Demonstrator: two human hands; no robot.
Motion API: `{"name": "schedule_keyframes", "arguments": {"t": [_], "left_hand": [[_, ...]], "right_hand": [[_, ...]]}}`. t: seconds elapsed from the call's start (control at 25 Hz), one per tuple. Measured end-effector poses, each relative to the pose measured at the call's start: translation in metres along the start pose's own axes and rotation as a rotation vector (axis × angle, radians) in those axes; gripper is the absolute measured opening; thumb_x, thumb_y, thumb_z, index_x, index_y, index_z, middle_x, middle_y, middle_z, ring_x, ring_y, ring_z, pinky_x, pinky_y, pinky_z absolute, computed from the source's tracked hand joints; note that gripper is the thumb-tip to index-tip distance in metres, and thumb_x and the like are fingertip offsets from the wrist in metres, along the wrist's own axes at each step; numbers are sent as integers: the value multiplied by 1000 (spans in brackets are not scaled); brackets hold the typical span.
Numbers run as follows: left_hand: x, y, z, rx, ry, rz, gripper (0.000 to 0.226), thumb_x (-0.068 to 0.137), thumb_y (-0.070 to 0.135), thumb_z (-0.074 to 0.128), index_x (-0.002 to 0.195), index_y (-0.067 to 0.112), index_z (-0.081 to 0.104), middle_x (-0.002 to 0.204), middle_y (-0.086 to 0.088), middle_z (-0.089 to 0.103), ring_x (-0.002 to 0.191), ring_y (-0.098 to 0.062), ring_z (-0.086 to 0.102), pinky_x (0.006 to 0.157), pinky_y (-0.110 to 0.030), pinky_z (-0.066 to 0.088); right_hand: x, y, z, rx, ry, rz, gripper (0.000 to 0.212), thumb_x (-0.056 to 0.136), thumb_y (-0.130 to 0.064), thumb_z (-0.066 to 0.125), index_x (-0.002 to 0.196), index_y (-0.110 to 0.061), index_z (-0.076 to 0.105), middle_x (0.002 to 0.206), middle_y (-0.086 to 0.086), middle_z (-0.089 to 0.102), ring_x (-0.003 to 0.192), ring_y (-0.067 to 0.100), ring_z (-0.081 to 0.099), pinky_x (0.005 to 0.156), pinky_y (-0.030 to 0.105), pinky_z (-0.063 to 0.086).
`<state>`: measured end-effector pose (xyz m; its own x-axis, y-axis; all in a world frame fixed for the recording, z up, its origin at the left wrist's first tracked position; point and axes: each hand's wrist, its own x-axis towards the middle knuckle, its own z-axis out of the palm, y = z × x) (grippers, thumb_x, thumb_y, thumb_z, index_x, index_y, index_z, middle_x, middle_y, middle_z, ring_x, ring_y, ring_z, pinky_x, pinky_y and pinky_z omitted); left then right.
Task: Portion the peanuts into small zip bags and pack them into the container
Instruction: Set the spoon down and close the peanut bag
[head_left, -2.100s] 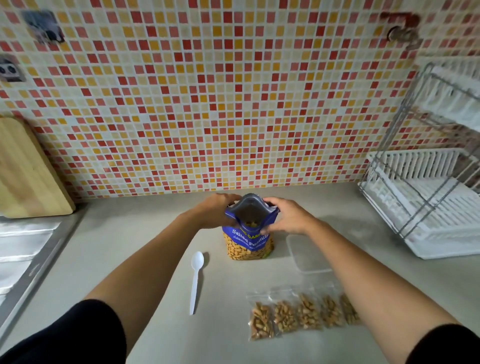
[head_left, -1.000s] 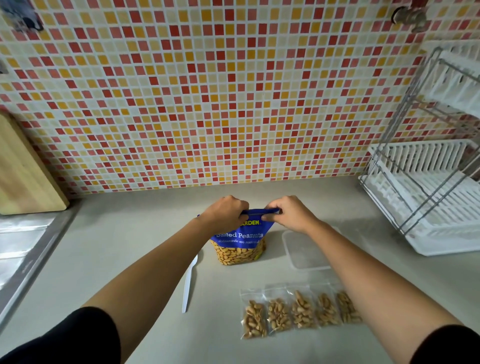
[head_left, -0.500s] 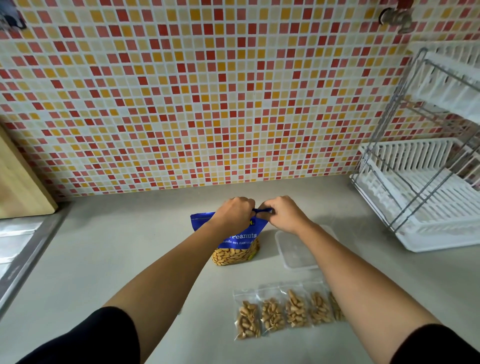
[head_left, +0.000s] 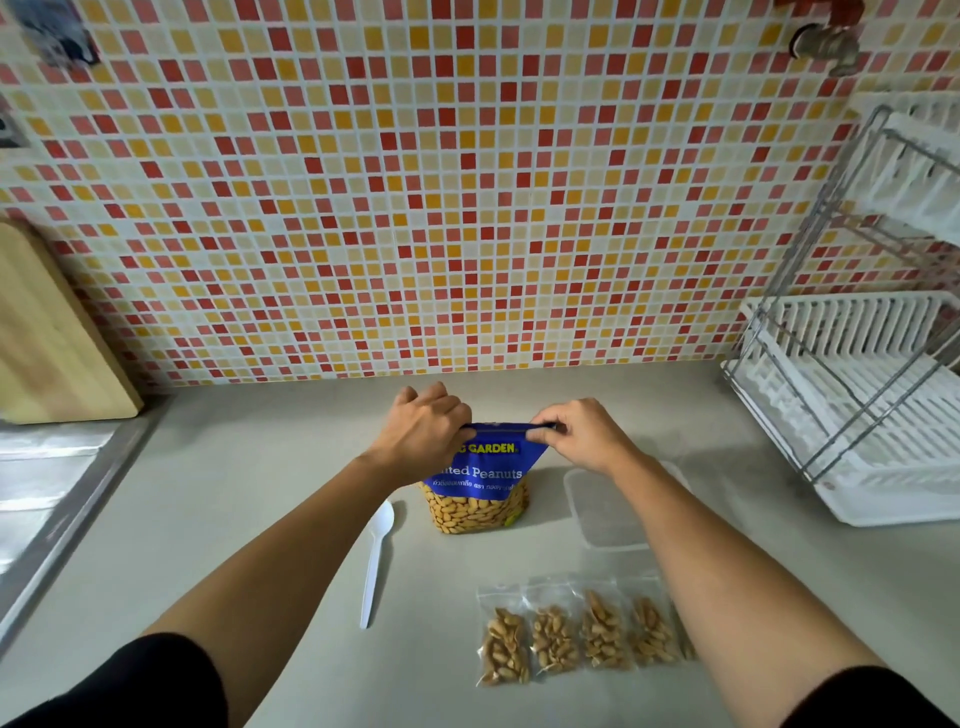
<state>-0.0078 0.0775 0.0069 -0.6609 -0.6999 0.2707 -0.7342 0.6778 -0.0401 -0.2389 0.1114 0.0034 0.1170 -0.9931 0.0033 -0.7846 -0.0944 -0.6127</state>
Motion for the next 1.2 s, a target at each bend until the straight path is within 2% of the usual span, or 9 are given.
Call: {"name": "schedule_keyframes", "arguments": {"t": [0.52, 0.6, 0.68, 0.76, 0.84, 0.92, 1.0, 1.08, 1.2], "left_hand": [[-32, -38, -12, -10, 97, 21, 14, 83, 23, 68, 82, 9, 65, 78, -4, 68, 76, -24, 62, 62, -30, 43], [-37, -34, -14, -222, 65, -161, 22, 87, 28, 63, 88, 6, 64, 83, -5, 65, 80, -22, 59, 61, -22, 40], [-47, -23, -10, -586, 27, -488, 32, 86, 34, 62, 105, 8, 59, 95, 0, 61, 80, -15, 59, 58, -14, 40], [-61, -6, 7, -1017, -44, -753, 58, 85, 36, 63, 133, 15, 38, 123, -3, 52, 91, -16, 62, 62, -18, 48], [-74, 20, 30, -1307, -123, -896, 73, 85, 40, 61, 143, 29, 17, 145, -8, 33, 117, -28, 55, 72, -29, 53], [-76, 40, 48, -1452, -112, -977, 65, 86, 45, 58, 138, 39, 19, 148, -9, 30, 122, -30, 51, 76, -32, 52], [-65, 48, 56, -1543, -35, -1041, 45, 91, 42, 52, 128, 31, 27, 137, -12, 48, 101, -23, 59, 71, -28, 51], [-49, 44, 60, -1552, 43, -1087, 29, 95, 36, 48, 116, 21, 32, 125, -15, 57, 86, -21, 57, 63, -25, 51], [-18, 22, 59, -1488, 77, -1088, 24, 96, 35, 47, 109, 21, 33, 120, -14, 58, 84, -20, 57, 58, -25, 50]], "right_hand": [[-4, 1, -10, -11, -28, 31, 24, 87, -27, 64, 104, -12, 69, 98, 7, 71, 87, 14, 60, 70, 26, 49], [-7, 0, -8, -24, -30, 23, 27, 88, -27, 63, 110, -12, 66, 101, 8, 70, 89, 17, 62, 73, 28, 49], [-15, 3, 3, 98, 38, 70, 47, 87, -30, 64, 129, -15, 51, 114, 7, 65, 91, 18, 63, 79, 29, 52], [-28, 3, 28, 381, 139, 279, 76, 84, -36, 65, 145, -17, 23, 131, 6, 51, 101, 21, 63, 91, 34, 50], [-41, -5, 61, 520, 175, 454, 89, 85, -41, 63, 147, -13, 6, 141, 8, 41, 120, 23, 54, 102, 32, 40], [-47, -15, 89, 557, 155, 442, 81, 87, -35, 62, 145, -10, 11, 139, 3, 43, 124, 17, 47, 98, 22, 34], [-45, -20, 102, 549, 189, 405, 61, 89, -25, 61, 136, -8, 27, 123, -2, 46, 113, 13, 48, 87, 14, 32], [-33, -20, 105, 544, 264, 382, 51, 88, -21, 62, 129, -7, 35, 118, 0, 50, 111, 19, 52, 85, 18, 34], [-3, -17, 103, 526, 314, 361, 53, 86, -28, 64, 128, -11, 36, 126, 5, 56, 113, 24, 56, 89, 28, 41]]}}
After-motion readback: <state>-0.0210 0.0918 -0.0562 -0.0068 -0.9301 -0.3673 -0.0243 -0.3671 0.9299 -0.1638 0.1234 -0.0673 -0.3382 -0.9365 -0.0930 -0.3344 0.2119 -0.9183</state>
